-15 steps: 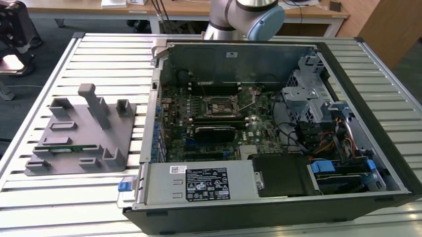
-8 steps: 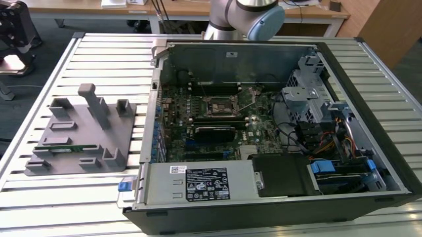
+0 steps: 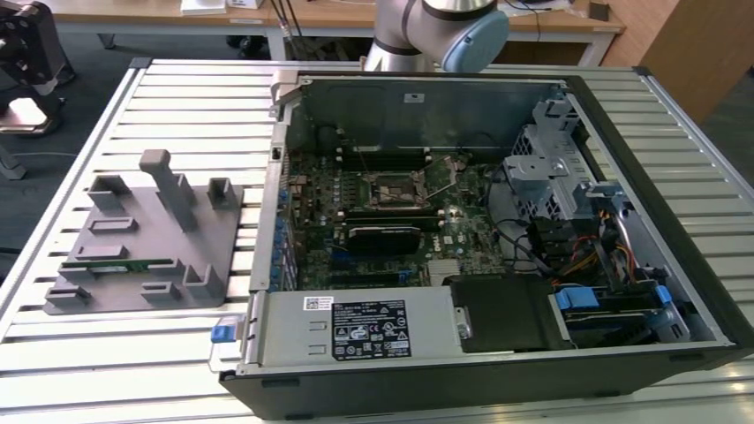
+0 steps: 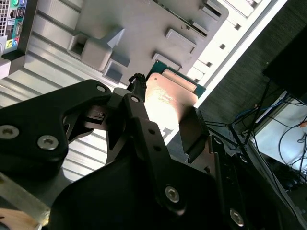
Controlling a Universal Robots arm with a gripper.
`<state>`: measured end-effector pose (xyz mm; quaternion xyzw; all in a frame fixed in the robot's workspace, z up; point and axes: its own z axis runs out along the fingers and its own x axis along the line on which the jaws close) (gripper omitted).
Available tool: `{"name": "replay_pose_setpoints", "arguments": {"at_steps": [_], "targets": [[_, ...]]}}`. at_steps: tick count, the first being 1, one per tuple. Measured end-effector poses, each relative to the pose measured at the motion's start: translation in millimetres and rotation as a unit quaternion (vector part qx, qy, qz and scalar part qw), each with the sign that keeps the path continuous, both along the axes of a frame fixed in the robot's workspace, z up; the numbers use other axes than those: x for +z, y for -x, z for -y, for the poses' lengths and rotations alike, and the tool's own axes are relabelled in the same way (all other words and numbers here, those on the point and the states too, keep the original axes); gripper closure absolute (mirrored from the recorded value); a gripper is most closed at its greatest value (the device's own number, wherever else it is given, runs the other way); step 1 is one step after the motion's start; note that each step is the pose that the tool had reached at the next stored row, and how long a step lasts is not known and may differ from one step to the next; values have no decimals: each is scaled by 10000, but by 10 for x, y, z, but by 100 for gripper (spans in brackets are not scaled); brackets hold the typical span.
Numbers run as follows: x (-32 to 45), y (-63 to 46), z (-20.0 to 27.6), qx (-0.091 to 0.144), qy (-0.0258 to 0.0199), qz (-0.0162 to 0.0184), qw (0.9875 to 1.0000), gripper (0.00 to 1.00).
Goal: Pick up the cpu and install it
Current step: 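Pick up the cpu and move it towards the insertion slot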
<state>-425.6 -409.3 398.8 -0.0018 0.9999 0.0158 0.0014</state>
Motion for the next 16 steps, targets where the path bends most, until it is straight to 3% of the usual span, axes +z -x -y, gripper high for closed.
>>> {"name": "replay_pose_setpoints", "arguments": {"at_steps": [16], "targets": [[-1, -51, 0, 0, 0, 0, 10000, 47]]}}
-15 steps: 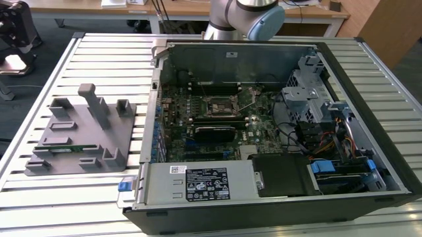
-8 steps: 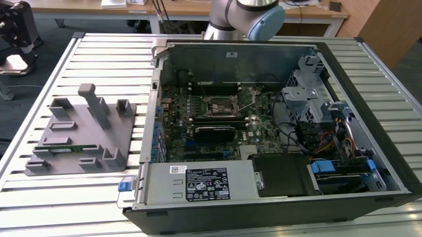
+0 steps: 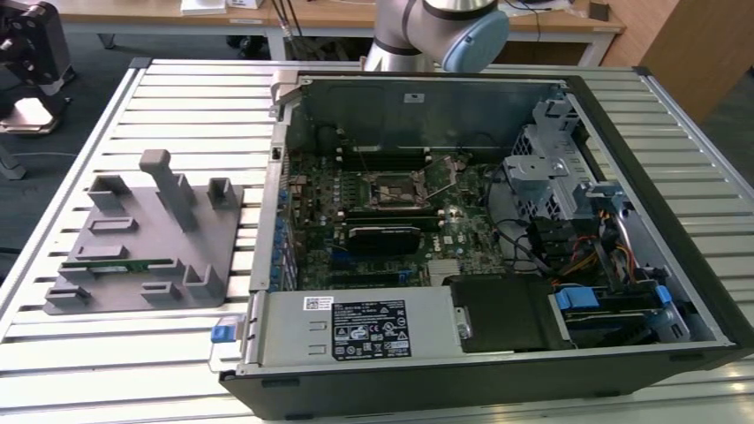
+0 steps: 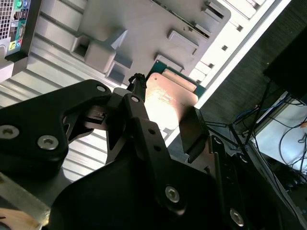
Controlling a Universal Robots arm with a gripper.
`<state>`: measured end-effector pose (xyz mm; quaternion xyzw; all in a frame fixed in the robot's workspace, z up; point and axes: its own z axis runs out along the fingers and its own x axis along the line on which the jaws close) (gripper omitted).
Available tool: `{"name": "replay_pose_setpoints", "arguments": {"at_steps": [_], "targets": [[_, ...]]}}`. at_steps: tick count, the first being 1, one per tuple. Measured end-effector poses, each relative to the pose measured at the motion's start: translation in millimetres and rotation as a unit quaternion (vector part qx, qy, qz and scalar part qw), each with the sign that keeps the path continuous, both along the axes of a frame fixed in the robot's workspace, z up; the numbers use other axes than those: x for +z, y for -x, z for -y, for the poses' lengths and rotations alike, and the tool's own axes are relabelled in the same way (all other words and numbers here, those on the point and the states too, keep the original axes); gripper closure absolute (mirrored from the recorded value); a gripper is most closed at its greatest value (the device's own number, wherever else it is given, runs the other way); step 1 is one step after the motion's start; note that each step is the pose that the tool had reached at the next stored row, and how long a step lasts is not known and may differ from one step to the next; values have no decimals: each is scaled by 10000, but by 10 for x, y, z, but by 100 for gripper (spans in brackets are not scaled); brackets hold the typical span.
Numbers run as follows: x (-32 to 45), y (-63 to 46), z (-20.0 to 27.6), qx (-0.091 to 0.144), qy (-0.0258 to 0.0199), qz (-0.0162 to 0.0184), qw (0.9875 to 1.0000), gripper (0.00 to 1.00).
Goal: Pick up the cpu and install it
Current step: 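Pick up the cpu and move it towards the insertion slot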
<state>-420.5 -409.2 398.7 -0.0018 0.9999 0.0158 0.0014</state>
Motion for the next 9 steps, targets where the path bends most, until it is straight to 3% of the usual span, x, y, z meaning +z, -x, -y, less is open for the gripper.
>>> {"name": "replay_pose_setpoints", "arguments": {"at_steps": [9], "targets": [[-1, -43, 0, 0, 0, 0, 10000, 47]]}}
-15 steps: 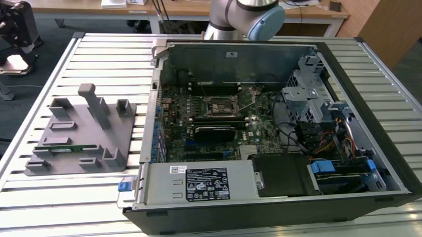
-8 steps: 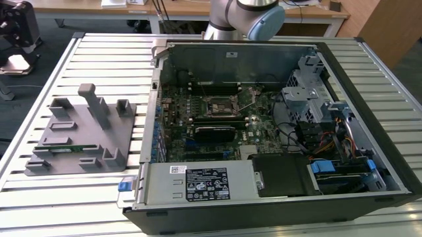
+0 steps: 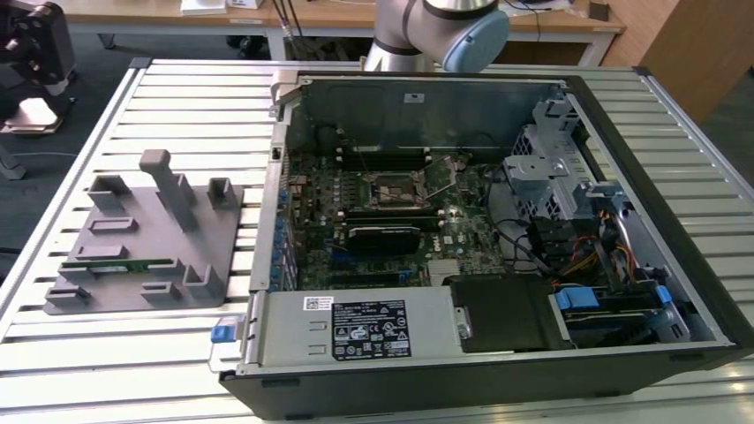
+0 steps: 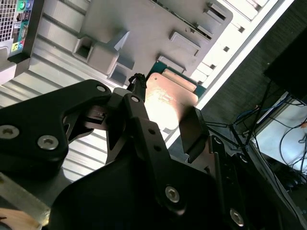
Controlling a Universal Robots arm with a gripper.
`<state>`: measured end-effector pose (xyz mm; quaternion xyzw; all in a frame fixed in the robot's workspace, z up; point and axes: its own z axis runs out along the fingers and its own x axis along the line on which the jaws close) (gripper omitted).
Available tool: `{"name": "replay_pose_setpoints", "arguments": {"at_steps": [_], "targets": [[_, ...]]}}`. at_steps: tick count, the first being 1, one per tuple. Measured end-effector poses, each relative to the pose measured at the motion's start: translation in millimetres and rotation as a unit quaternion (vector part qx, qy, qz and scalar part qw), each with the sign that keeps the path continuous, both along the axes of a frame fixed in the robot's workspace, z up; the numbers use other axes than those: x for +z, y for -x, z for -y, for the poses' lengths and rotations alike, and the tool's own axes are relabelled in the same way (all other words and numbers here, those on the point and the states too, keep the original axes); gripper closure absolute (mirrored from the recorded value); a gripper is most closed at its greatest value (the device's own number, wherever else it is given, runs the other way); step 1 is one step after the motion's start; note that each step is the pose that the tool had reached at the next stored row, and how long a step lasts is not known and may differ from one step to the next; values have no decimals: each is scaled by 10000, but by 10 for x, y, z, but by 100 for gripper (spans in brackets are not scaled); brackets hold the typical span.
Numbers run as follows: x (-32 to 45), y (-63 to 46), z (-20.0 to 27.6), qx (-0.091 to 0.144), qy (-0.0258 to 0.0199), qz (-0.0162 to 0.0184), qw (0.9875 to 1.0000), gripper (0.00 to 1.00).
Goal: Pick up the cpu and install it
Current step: 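Pick up the cpu and move it towards the insertion slot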
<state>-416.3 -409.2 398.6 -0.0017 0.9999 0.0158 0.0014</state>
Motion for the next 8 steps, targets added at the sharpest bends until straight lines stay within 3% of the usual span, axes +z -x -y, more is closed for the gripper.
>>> {"name": "replay_pose_setpoints", "arguments": {"at_steps": [8], "targets": [[-1, -68, 0, 0, 0, 0, 10000, 47]]}}
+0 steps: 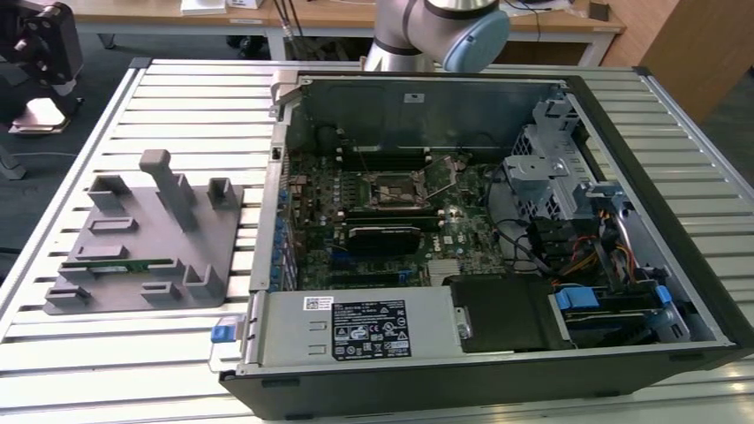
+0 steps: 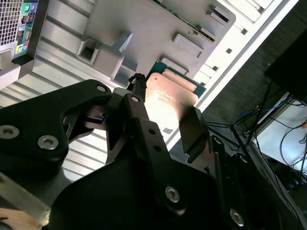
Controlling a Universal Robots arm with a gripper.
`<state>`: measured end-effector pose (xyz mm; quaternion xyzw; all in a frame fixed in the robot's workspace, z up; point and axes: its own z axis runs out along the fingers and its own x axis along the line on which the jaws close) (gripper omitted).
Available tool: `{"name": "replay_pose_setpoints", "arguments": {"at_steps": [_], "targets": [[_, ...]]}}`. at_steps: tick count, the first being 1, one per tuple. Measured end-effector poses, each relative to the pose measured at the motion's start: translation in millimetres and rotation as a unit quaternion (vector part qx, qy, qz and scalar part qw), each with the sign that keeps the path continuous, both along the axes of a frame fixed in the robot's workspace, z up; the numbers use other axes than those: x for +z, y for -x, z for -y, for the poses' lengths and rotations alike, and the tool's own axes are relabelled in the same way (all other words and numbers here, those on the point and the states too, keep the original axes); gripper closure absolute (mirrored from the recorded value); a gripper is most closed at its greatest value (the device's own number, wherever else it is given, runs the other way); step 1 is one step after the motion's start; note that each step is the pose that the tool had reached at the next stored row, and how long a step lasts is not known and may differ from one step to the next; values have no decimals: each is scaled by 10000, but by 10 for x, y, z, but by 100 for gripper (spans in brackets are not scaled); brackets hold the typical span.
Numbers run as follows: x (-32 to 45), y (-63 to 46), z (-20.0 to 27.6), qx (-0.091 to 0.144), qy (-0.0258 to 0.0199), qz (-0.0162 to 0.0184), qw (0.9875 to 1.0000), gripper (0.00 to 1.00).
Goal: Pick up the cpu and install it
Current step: 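Pick up the cpu and move it towards the insertion slot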
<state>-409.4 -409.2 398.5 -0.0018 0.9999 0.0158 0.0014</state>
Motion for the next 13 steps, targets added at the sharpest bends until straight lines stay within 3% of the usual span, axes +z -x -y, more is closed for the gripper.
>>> {"name": "replay_pose_setpoints", "arguments": {"at_steps": [6, 13], "targets": [[-1, -117, 0, 0, 0, 0, 10000, 47], [-2, -353, 0, 0, -1, 0, 10000, 47]]}}
